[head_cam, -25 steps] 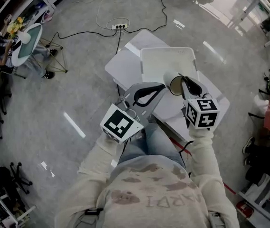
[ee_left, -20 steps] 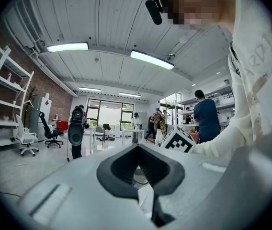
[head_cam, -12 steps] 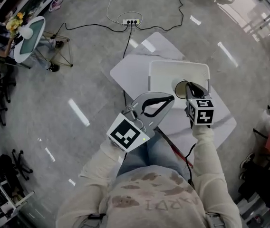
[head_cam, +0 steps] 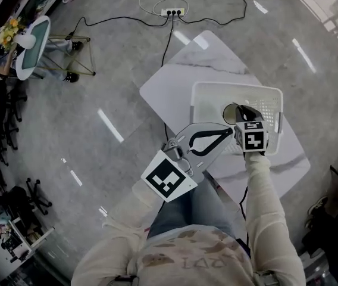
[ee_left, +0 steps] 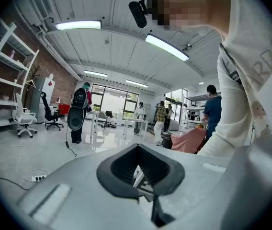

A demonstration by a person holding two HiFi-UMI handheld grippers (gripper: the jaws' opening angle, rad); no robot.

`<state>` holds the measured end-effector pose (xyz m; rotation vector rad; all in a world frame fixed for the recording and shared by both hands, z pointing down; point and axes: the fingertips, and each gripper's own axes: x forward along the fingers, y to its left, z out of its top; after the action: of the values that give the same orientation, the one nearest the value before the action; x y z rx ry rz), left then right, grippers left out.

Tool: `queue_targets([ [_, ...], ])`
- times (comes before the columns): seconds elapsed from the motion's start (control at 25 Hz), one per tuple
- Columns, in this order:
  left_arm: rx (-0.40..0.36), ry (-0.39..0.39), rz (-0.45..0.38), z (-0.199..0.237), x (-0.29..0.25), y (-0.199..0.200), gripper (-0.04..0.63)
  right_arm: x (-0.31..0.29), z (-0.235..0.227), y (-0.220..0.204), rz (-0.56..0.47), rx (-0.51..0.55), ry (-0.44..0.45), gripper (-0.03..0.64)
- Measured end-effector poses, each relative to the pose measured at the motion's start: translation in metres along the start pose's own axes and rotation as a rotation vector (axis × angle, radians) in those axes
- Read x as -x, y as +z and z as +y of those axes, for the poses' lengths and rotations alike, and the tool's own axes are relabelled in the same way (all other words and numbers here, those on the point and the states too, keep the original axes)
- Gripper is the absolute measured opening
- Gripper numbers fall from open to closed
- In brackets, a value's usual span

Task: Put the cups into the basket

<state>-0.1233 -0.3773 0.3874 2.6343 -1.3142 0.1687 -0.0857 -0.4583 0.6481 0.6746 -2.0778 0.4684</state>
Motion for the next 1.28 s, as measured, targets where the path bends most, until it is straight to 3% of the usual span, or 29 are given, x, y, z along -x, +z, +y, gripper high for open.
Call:
queue_targets([
  [0.48,0.084,0.01,0.053,0.03,-0.023,-0.05,0.0,-0.09,-0.013,-0.047,0.164,0.098,0.046,0.058],
  [0.92,0.115,0.024,0.081,0.036,-0.021,-0.074,0.0,-0.112,-0.007,-0.064,0.185,0.13,0.071,0.058],
  [1.28,0.079,0.019,0.078,0.027,-0.016,-0.065,0.0,-0.102,-0.007,-0.056,0.147,0.102,0.062,0.078],
])
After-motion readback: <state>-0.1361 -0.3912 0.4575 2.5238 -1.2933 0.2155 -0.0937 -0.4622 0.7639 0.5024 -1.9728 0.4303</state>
